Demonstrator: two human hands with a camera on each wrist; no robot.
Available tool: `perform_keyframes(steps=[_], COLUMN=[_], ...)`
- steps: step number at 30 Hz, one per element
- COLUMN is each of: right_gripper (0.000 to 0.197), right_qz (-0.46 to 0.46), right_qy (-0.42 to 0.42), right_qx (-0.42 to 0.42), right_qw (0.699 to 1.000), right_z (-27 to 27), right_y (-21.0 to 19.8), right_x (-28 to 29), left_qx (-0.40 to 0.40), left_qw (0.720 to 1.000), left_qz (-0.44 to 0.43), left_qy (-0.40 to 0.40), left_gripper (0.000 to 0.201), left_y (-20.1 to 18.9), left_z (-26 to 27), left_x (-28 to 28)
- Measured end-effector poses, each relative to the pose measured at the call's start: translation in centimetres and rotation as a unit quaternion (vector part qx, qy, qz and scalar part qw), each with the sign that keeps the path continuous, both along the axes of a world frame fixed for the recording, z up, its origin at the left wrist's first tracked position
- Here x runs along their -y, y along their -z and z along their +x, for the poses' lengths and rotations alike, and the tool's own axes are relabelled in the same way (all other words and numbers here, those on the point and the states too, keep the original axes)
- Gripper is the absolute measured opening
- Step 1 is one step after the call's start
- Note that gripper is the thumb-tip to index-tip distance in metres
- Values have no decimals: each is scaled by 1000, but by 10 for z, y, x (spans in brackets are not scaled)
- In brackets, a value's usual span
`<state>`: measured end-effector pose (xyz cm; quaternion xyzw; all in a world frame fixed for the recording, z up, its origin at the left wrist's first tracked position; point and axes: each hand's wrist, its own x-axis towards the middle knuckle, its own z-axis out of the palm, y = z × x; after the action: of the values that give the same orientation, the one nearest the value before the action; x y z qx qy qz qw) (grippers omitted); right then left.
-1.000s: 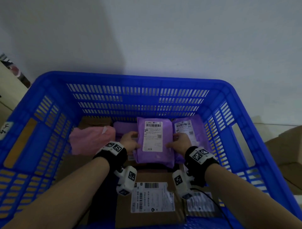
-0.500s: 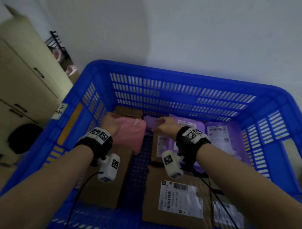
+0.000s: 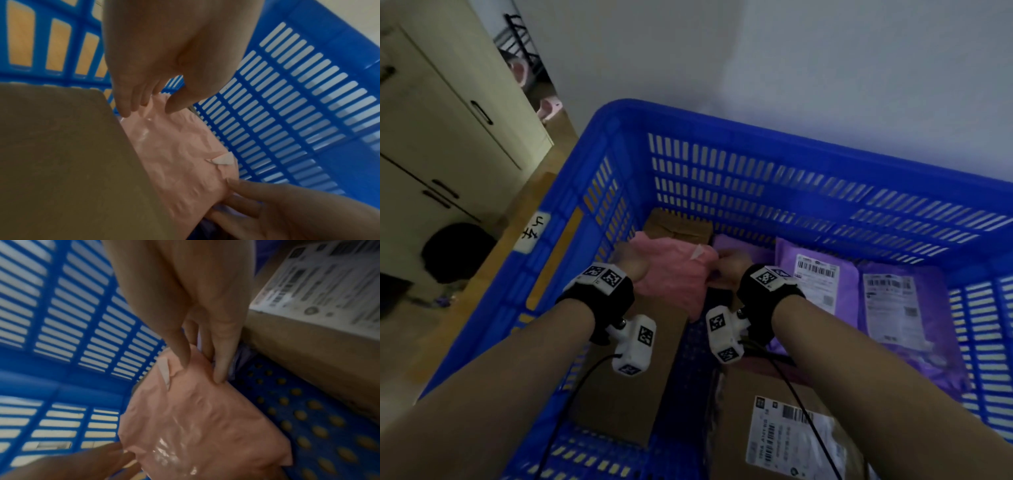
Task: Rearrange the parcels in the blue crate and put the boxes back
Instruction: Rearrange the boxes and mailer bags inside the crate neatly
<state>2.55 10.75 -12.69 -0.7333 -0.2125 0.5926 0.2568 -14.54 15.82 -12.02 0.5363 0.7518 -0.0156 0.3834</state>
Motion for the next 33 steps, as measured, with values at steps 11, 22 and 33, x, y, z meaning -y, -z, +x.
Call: perform_keyframes(steps=[11,22,33], right_gripper=[25,20,26], right_qz=[112,320,360], right_qy=[-53,-104,-109], right_qx=[29,-13,-18], right_qw=[992,942,927], right_z=[6,51,108], right_y=[-30,-112,-147], right_x=[7,46,87], left_qx=[70,374,494], left_qw=[997,894,851], left_qz=[36,-90,-113], left_qy=[-15,-229,-135], left_gripper=[35,58,27], left_y=[-12,-60,-97], left_z=[-4,-12,0], left_x=[3,34,45])
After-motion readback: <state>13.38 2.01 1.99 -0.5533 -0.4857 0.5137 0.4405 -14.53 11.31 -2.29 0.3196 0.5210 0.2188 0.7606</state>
